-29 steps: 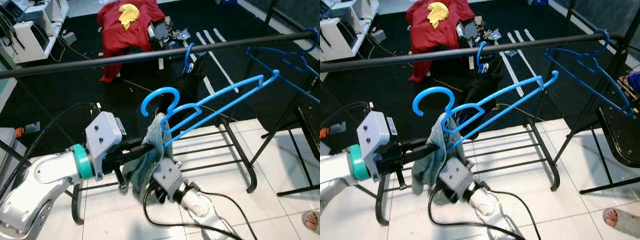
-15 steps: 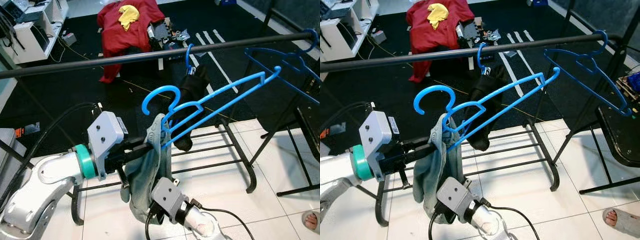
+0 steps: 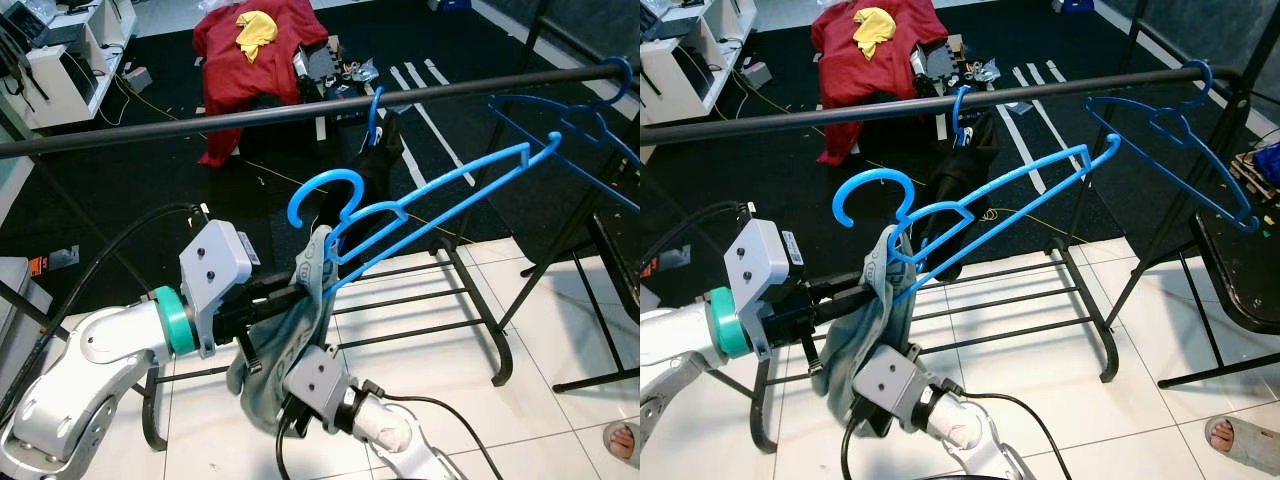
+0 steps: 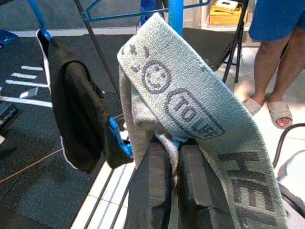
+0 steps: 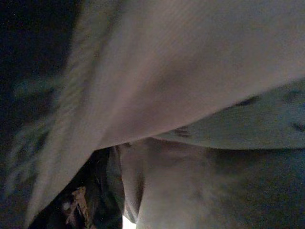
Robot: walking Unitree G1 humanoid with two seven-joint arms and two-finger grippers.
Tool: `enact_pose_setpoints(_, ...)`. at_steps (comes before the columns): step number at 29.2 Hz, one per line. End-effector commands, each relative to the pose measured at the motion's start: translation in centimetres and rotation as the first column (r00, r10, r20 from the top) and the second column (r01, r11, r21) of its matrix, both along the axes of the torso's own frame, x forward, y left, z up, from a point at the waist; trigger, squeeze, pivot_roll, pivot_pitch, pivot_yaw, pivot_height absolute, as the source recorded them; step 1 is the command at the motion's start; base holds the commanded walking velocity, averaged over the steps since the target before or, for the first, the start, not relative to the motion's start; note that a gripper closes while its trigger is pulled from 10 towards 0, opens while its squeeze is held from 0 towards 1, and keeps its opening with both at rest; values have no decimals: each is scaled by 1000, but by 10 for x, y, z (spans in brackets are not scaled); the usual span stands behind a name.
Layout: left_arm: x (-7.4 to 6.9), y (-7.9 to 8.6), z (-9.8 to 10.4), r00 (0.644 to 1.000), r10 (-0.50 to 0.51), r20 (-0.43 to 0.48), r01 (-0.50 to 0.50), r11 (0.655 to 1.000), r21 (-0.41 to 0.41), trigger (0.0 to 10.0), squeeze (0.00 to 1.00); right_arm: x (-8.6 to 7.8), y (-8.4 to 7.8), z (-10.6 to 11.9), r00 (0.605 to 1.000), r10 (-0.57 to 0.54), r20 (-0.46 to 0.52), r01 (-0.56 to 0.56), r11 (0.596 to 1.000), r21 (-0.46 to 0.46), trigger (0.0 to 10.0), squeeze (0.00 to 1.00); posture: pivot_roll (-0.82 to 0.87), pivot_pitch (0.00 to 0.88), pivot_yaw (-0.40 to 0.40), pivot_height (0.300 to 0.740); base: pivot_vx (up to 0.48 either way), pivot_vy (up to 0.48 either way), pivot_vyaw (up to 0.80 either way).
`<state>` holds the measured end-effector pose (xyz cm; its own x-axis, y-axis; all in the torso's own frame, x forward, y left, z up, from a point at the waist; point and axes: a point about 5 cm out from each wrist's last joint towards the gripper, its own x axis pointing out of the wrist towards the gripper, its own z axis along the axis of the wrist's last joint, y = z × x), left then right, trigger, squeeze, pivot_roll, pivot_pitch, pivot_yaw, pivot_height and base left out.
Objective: Hang hanger
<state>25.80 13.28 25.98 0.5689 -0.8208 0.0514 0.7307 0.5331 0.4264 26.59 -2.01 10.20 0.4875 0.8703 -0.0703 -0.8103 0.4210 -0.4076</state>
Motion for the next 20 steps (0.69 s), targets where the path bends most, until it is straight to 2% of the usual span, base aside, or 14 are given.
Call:
enact_pose_setpoints(1,-4,0,-3,1000,4,-2,-4,1000,8,10000,0,-15,4,-9,995,73,-61,-75,997,-32,10000,0,-156,182,156,740,0,0,0)
enact_pose_setpoints(7,-4,0,-3,1000,8,-2,-8,1000,7,10000,0,-20,-1,-9,996,73,-53,-75,996,-45,10000,0,-154,181,148,740,0,0,0)
enact_pose_setpoints(10,-4,1,-5,1000,16,-4,-16,1000,5,10000,0,-34,-51,-1,997,-69,-19,68,997,-22,10000,0,-175,186,152,740,0,0,0)
enact_pose_setpoints(11,-4,1,-5,1000,16,-4,-16,1000,5,10000,0,-34,-51,-1,997,-69,-19,68,997,-22,10000,0,-175,186,152,740,0,0,0)
enact_pose_setpoints(13,-3,2,-5,1000,11,-7,-11,1000,5,10000,0,-35,-62,5,992,-124,-8,125,992,17,10000,0,-192,191,164,740,0,0,0)
enact_pose_setpoints(15,-2,1,-5,1000,7,-9,-7,1000,5,10000,0,-33,-61,7,990,-139,-8,139,990,38,10000,0,-194,191,167,740,0,0,0)
enact_pose_setpoints(16,-1,-1,-5,1000,-3,-10,3,1000,3,10000,0,-24,-55,10,987,-162,5,161,985,68,10000,0,-202,192,180,740,0,0,0)
enact_pose_setpoints(18,-1,-1,-5,1000,-3,-10,3,1000,3,10000,0,-24,-55,10,987,-162,5,161,985,68,10000,0,-202,192,180,740,0,0,0)
enact_pose_setpoints(20,2,-3,-4,1000,-16,-10,16,1000,3,10000,0,-11,-46,14,982,-188,25,185,978,97,10000,0,-199,193,189,740,0,0,0)
